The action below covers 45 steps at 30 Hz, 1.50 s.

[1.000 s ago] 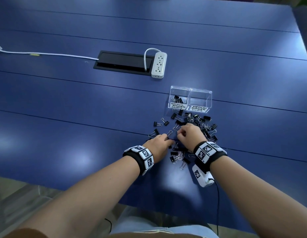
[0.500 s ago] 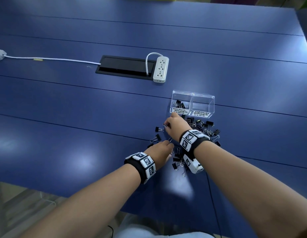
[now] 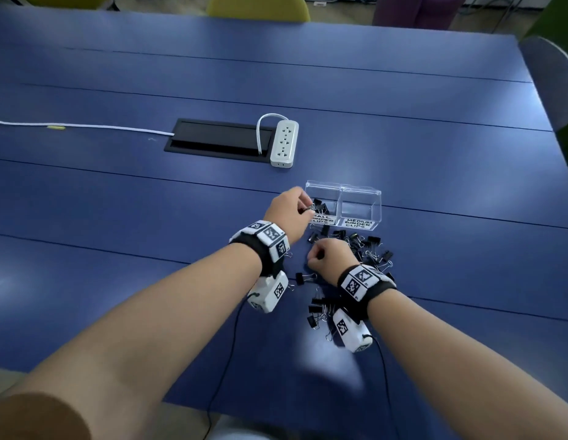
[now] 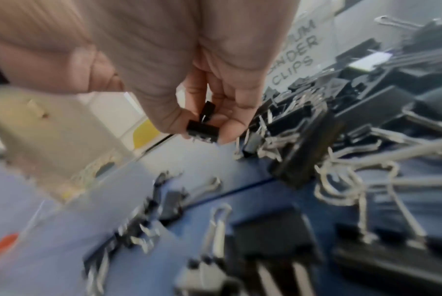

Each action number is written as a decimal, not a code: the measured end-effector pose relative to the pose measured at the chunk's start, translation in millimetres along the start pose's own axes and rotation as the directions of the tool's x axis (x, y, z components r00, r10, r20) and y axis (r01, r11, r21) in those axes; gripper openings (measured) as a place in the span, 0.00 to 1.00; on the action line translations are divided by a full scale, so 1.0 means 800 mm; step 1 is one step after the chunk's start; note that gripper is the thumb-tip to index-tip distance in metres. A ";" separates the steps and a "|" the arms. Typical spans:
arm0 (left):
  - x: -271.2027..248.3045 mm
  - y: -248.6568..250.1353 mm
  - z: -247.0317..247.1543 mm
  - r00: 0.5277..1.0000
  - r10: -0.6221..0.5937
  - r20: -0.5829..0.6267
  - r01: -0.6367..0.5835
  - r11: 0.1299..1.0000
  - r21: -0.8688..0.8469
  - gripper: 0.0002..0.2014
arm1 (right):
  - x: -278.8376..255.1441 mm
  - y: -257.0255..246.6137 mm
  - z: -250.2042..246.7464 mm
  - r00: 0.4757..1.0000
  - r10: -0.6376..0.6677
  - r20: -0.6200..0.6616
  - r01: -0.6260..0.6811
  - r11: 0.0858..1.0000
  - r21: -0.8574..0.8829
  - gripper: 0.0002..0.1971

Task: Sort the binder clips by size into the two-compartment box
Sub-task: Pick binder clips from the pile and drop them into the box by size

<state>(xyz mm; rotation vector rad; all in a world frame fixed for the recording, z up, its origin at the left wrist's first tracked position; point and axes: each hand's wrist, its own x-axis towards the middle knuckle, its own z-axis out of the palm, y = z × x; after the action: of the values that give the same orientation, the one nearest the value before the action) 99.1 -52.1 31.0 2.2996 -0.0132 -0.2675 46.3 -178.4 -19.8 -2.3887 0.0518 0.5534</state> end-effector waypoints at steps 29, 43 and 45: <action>-0.131 -0.060 0.077 0.849 0.041 0.527 -0.231 0.926 0.299 0.08 | -0.069 0.031 -0.041 0.995 0.039 -0.094 -0.041 0.999 -0.026 0.09; -0.140 -0.076 0.070 0.937 0.075 0.342 -0.169 0.953 0.252 0.07 | -0.116 0.065 0.012 0.999 -0.030 -0.033 0.026 0.993 -0.119 0.10; -0.136 -0.074 0.071 0.926 0.082 0.369 -0.200 0.935 0.294 0.11 | -0.119 0.059 0.023 0.997 -0.080 -0.003 0.079 0.989 -0.124 0.10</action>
<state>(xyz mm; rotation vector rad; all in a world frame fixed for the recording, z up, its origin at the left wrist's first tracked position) -23.0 -43.0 -28.8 2.5309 -0.4379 -0.6406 -55.7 -213.3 -22.7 -2.5010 -0.0758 0.5233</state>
